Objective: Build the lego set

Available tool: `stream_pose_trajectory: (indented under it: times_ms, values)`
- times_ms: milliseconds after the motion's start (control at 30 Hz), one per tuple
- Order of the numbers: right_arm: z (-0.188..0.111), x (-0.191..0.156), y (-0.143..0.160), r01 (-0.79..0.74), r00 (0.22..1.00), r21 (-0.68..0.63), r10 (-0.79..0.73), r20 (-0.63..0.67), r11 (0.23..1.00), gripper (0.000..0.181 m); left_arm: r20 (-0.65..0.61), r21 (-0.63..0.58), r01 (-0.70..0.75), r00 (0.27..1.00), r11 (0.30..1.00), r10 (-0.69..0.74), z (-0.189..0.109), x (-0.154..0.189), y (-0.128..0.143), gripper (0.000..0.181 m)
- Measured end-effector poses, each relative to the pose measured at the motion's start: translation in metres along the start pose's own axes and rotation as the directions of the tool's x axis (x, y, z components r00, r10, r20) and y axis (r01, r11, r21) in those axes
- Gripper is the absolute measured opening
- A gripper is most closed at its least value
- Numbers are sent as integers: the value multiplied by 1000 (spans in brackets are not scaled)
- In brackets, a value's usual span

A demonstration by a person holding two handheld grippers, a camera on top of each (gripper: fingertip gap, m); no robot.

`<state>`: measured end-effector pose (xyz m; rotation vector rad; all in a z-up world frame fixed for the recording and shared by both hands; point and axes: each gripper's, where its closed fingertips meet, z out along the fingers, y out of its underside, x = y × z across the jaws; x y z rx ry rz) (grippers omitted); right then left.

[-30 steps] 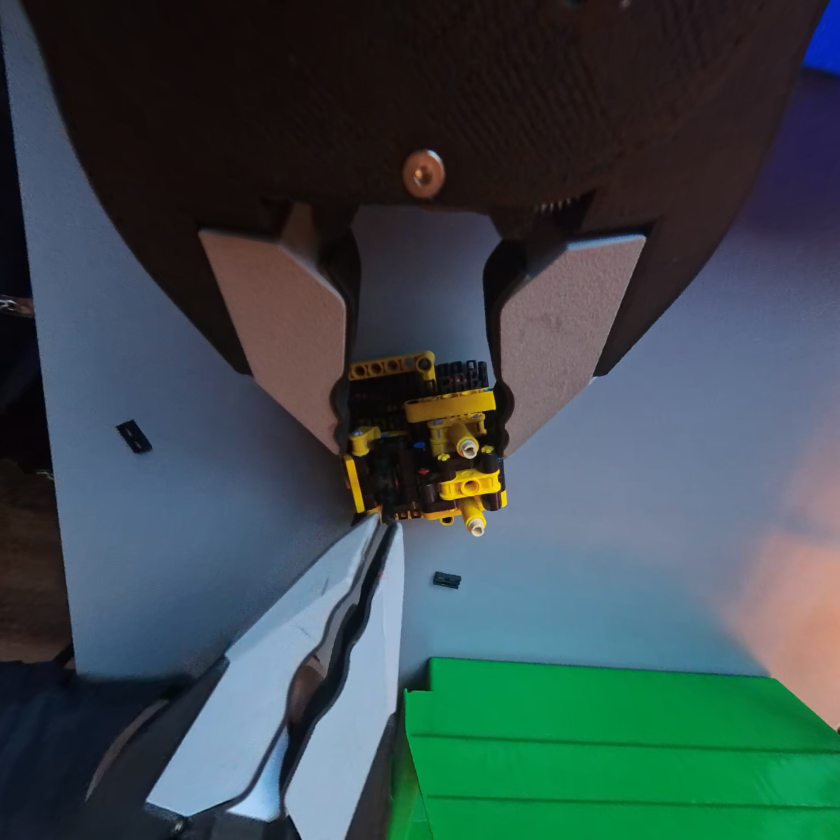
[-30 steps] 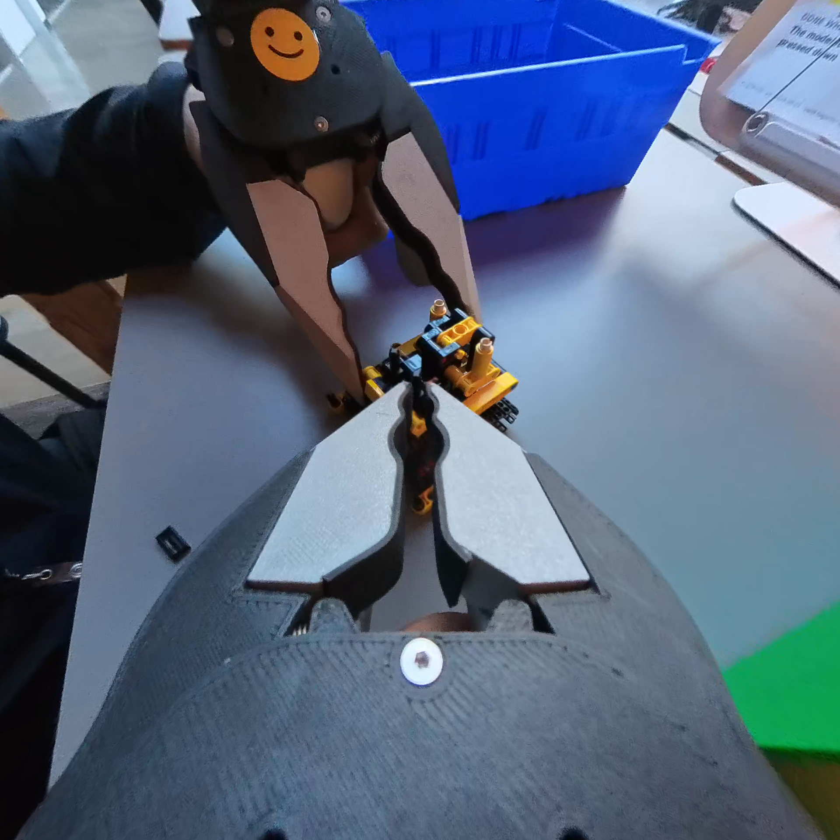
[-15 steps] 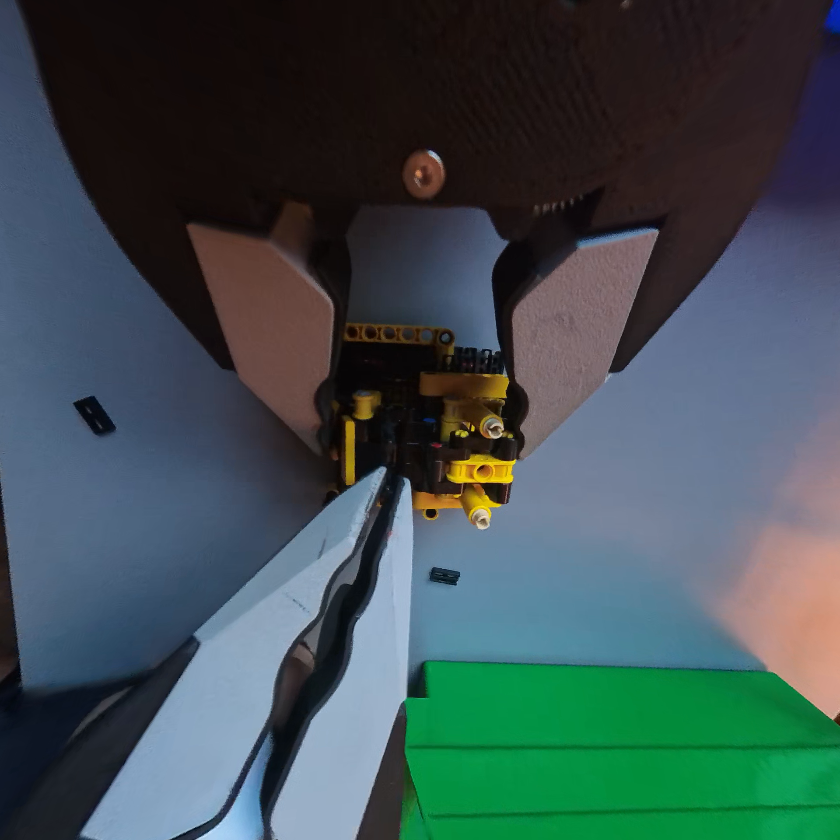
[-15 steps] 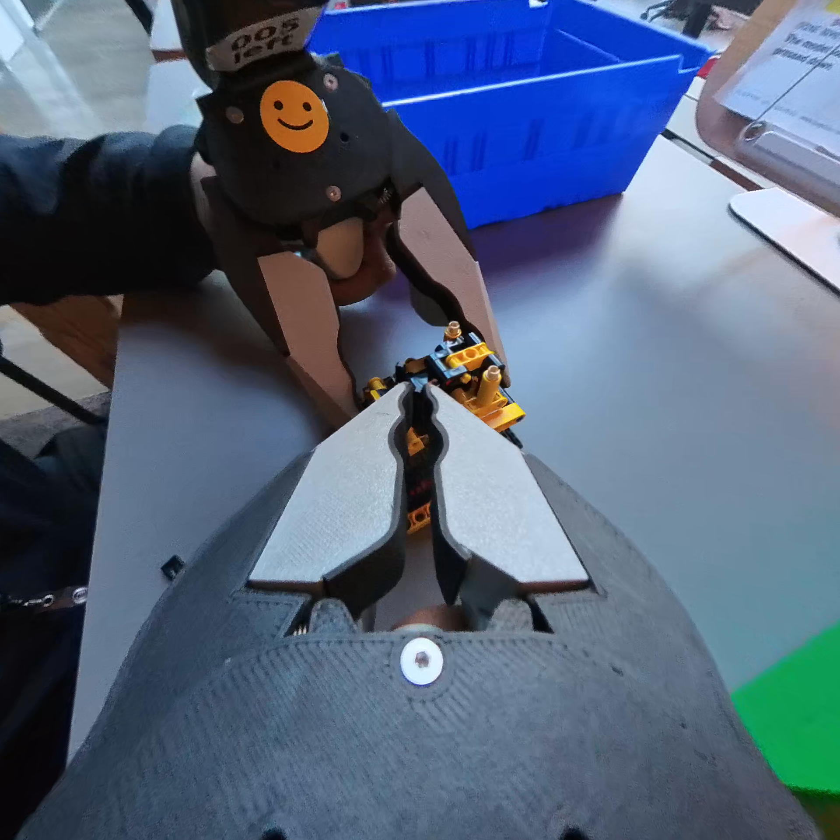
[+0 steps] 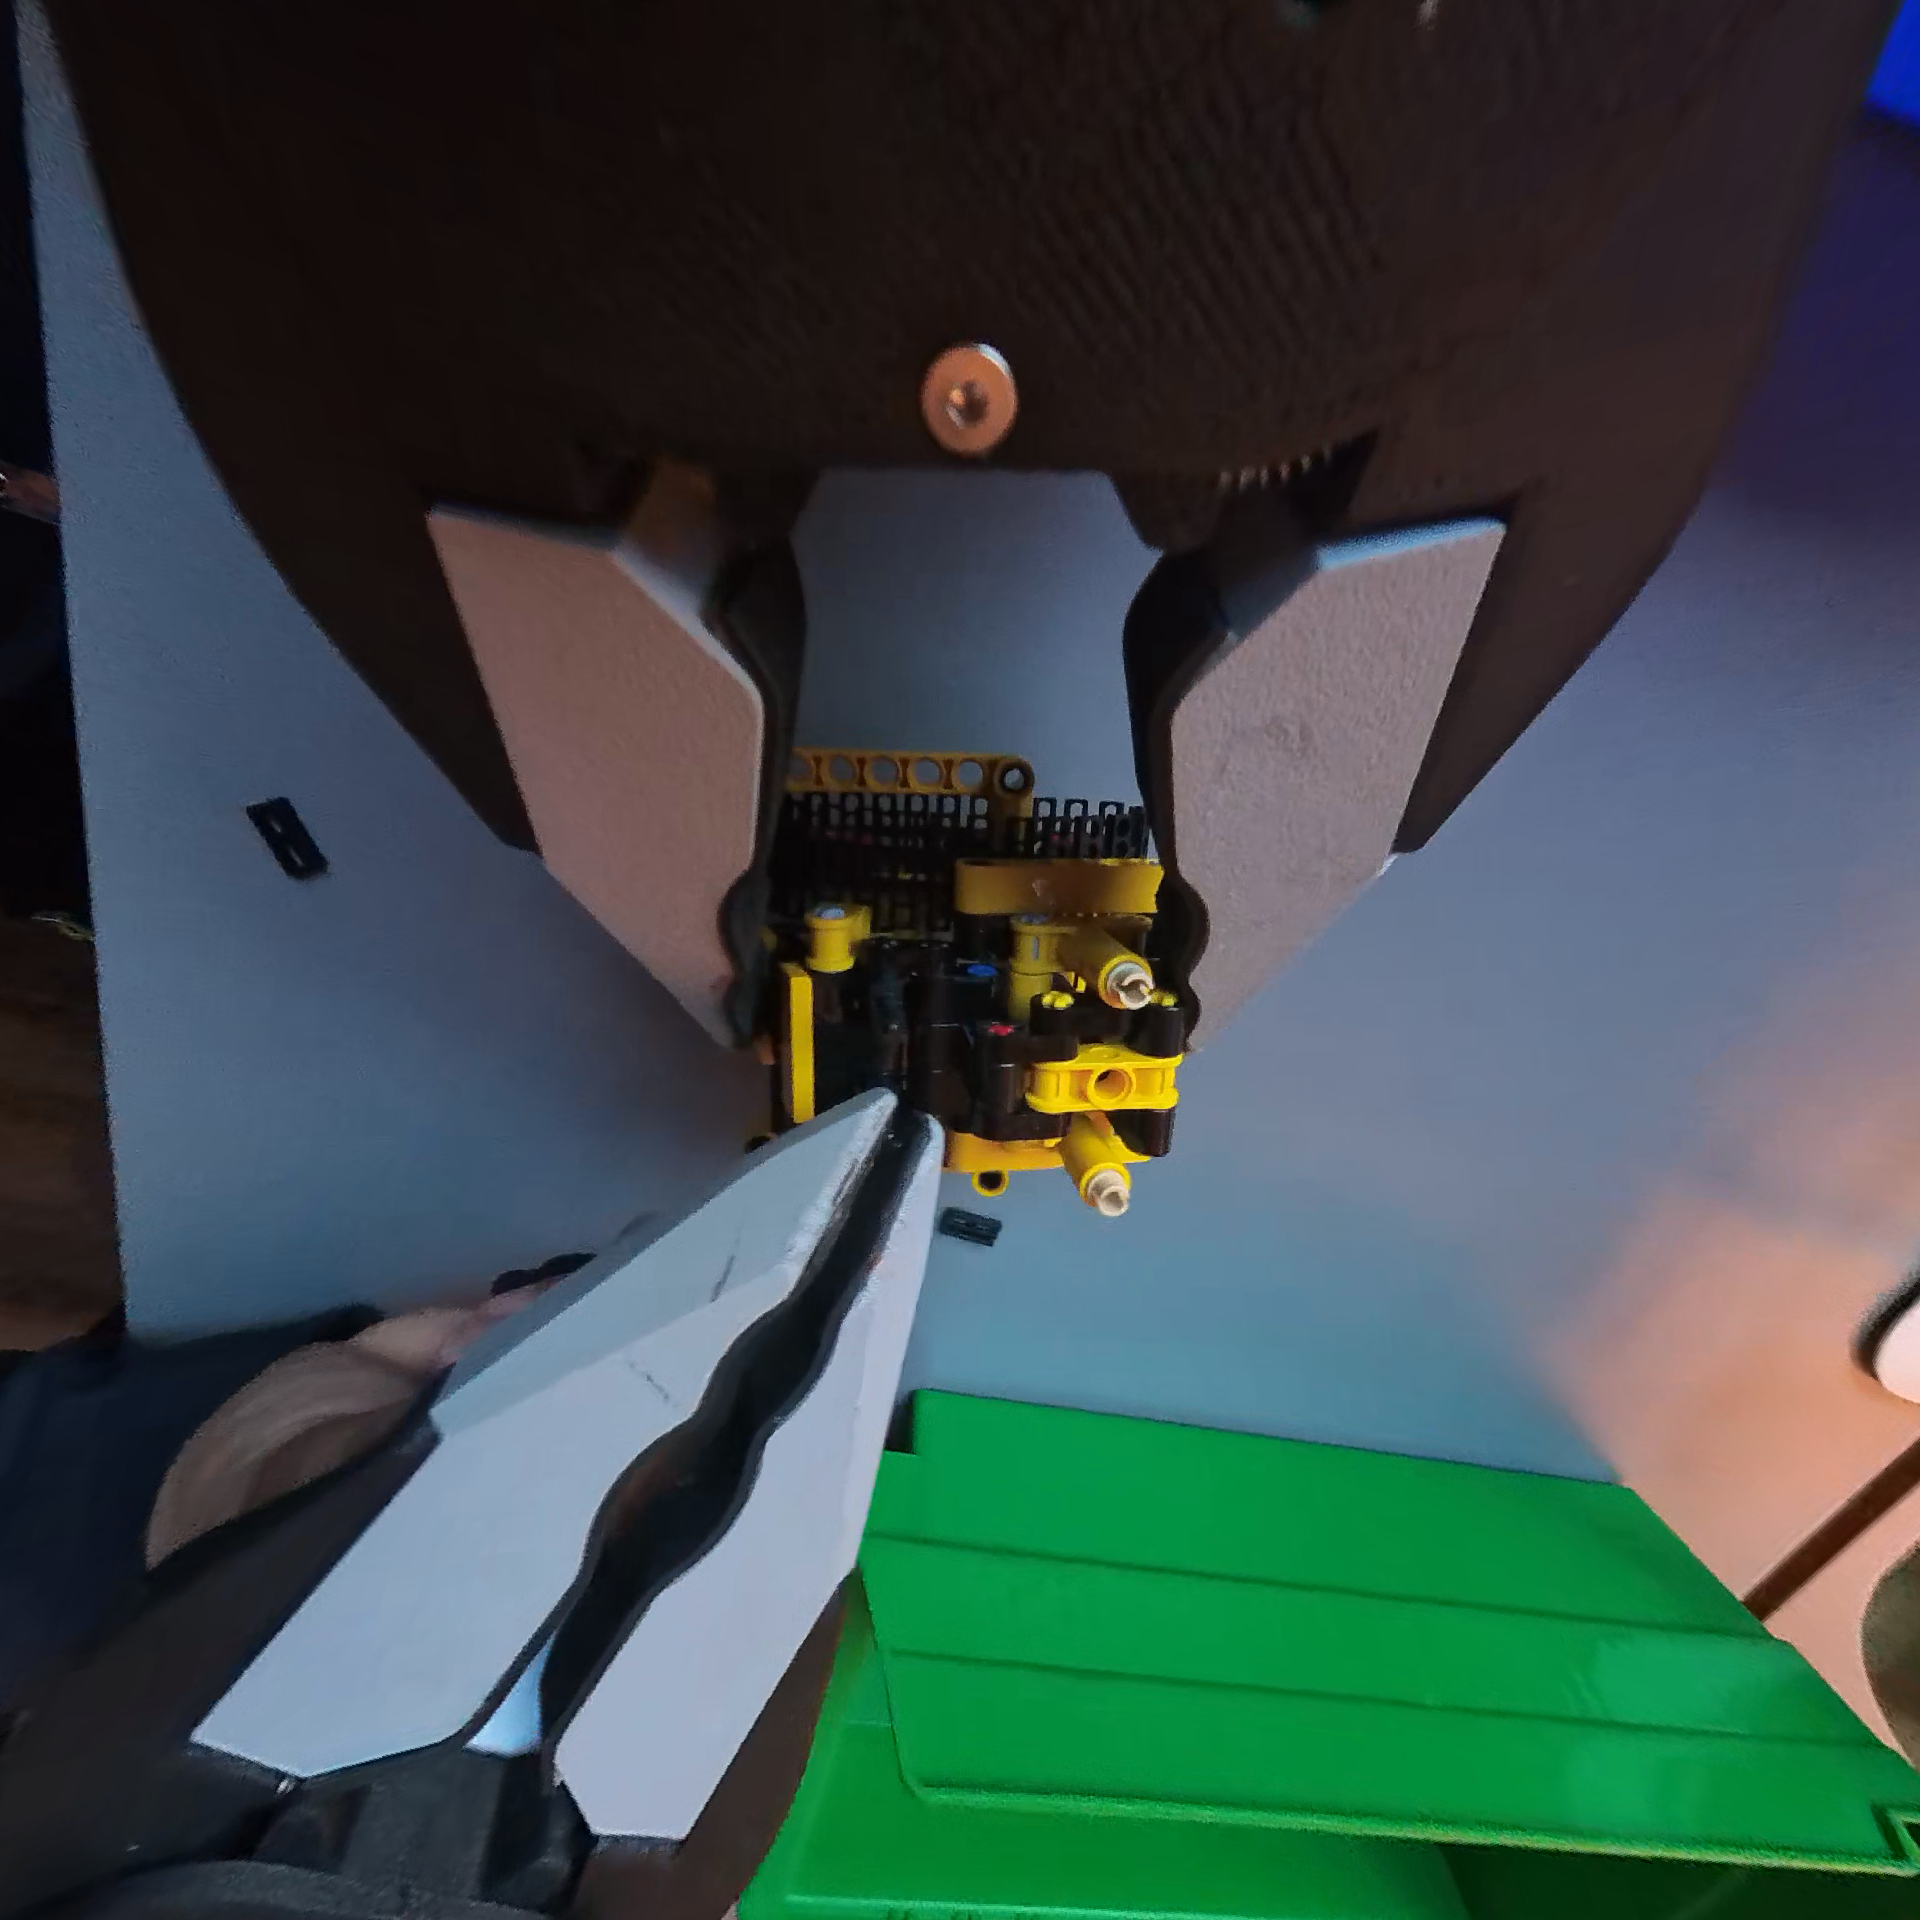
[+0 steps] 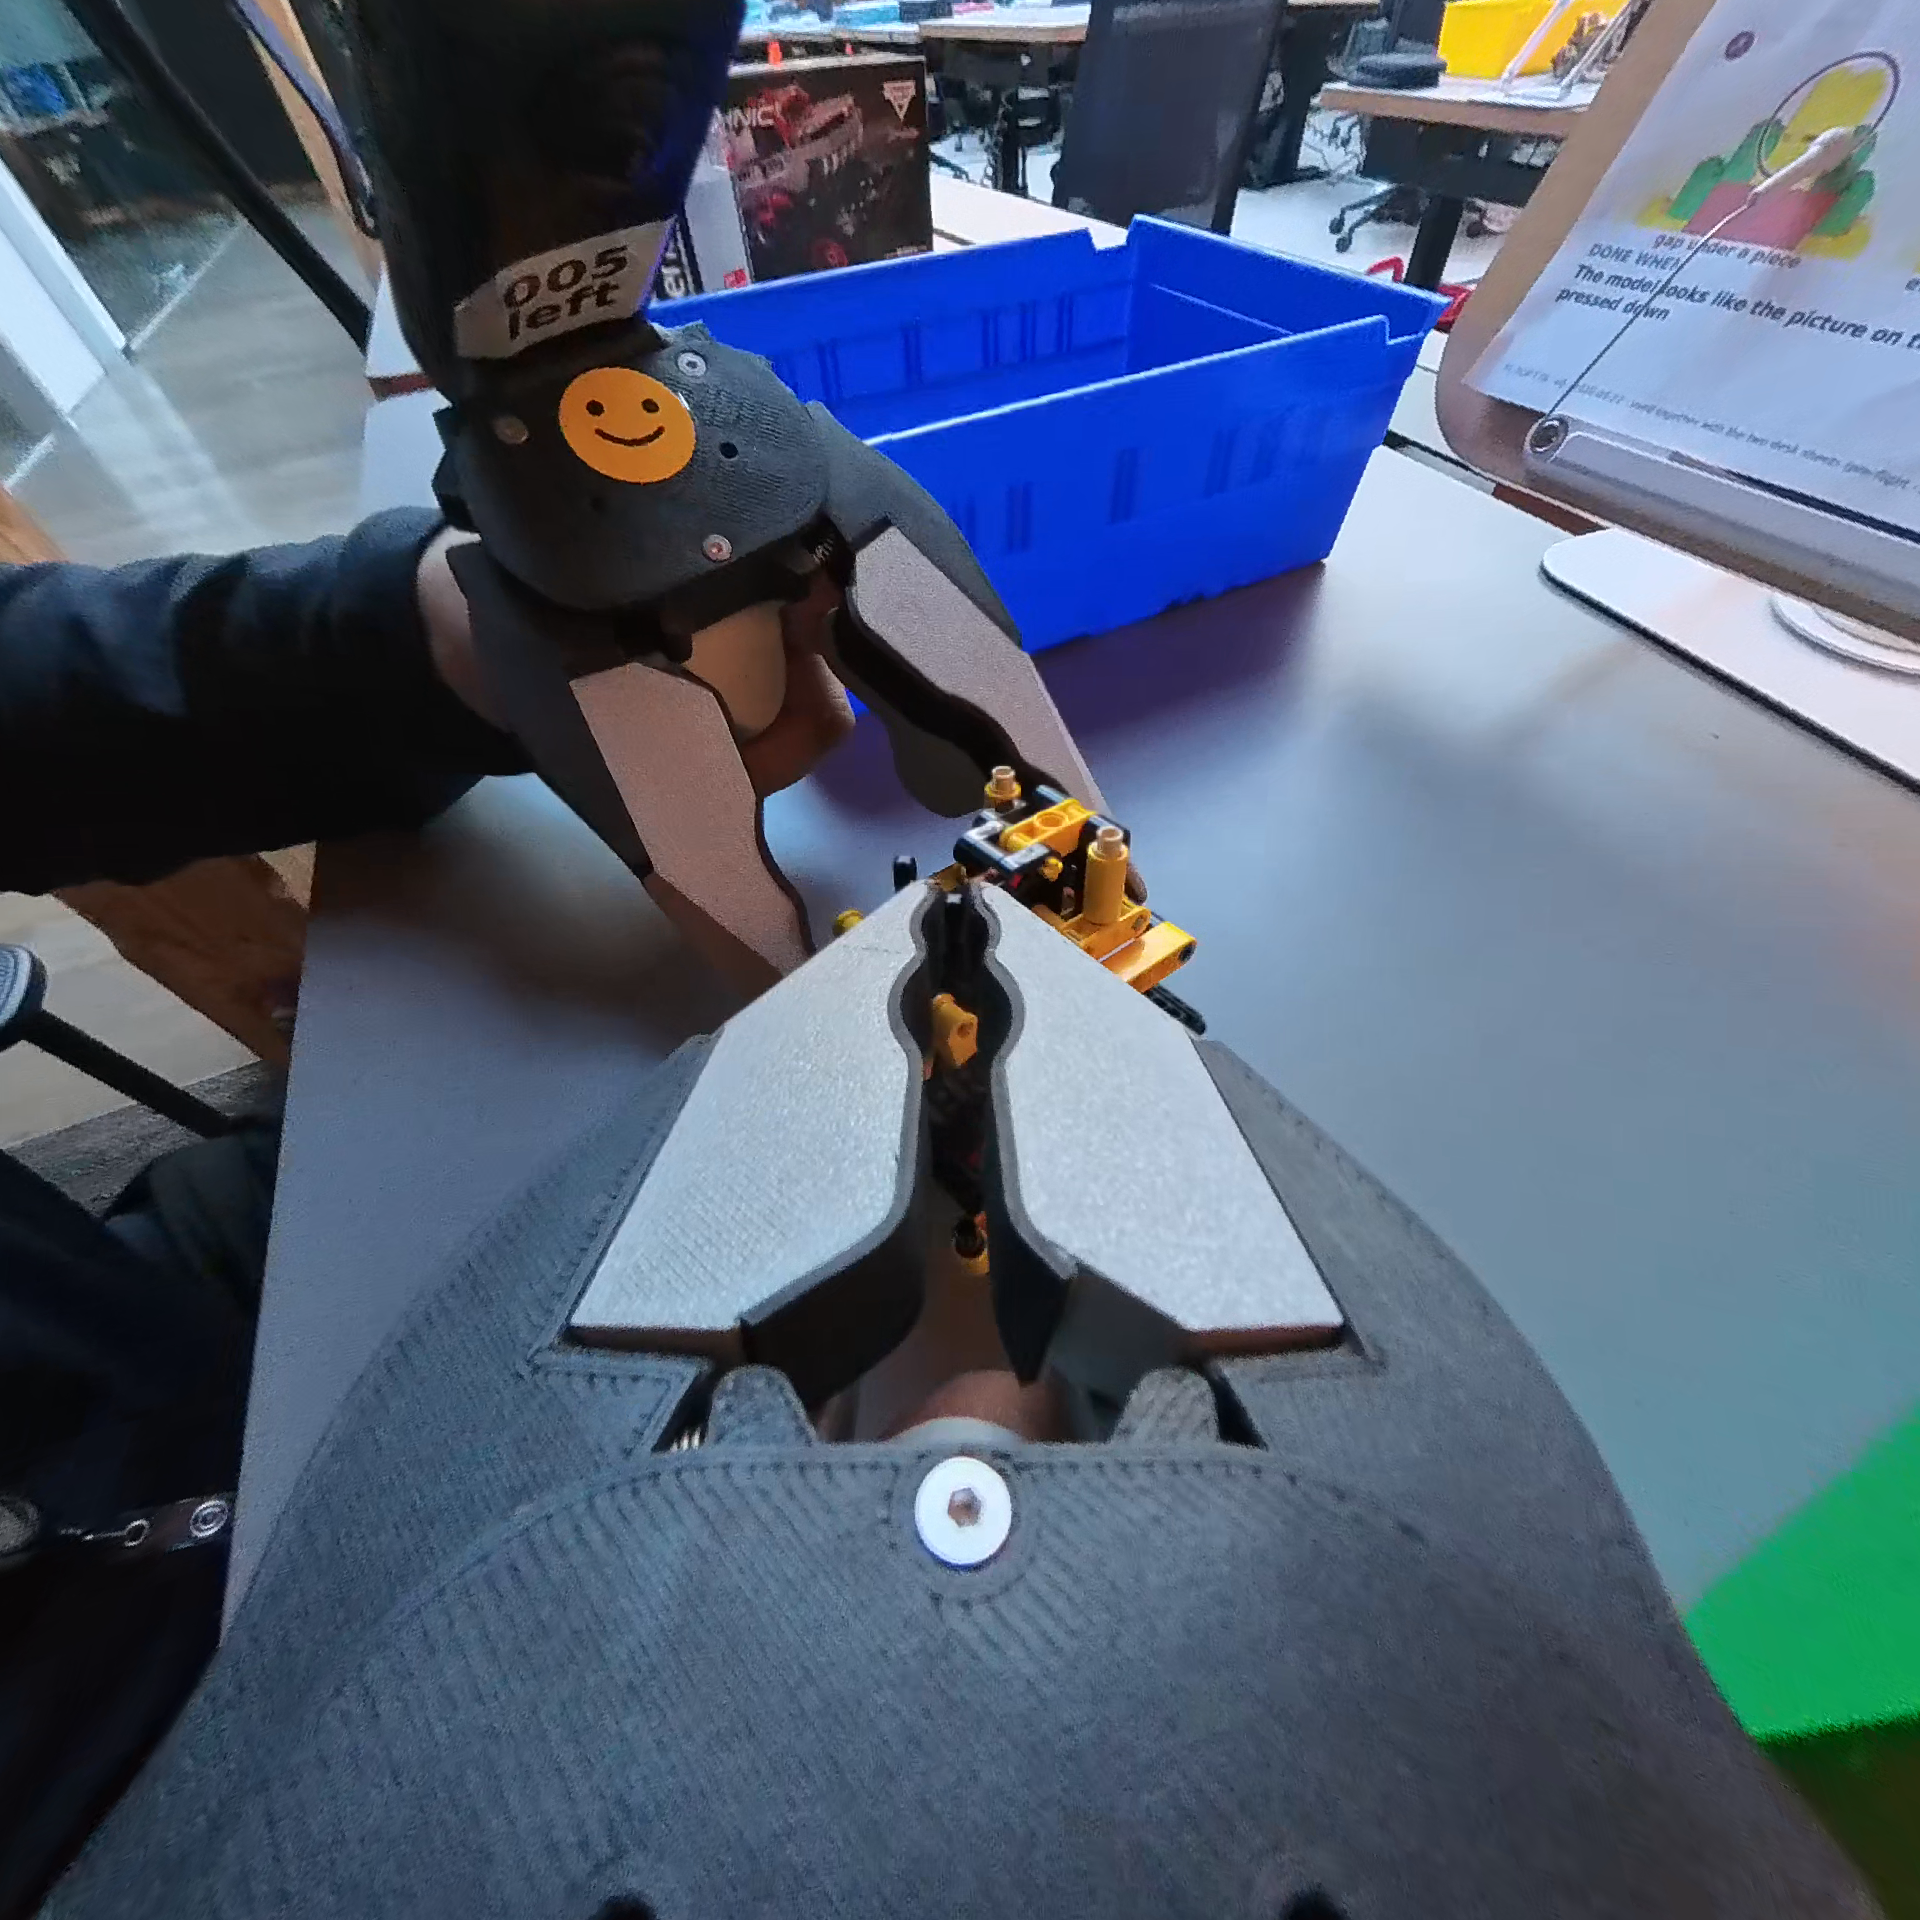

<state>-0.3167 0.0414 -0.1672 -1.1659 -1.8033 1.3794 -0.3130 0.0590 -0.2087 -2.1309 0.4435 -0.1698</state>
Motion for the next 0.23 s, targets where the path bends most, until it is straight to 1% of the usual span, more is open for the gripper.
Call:
stream_pose_trajectory:
  times_ms: [67, 133, 233]
  values:
    - [1, 0, 0, 0, 1000, 0, 0, -9, 1000, 0, -14, -8, 18, 1000, 1000, -19, -1, 1, 1, 75]
    - [2, 2, -3, -19, 1000, 16, 19, -15, 1000, 0, 8, 3, 20, 1000, 1000, -20, -3, -1, -2, 75]
    - [2, 4, -4, -5, 999, 21, 6, -43, 1000, 0, 32, -3, 20, 999, 1000, -20, -2, -4, -1, 75]
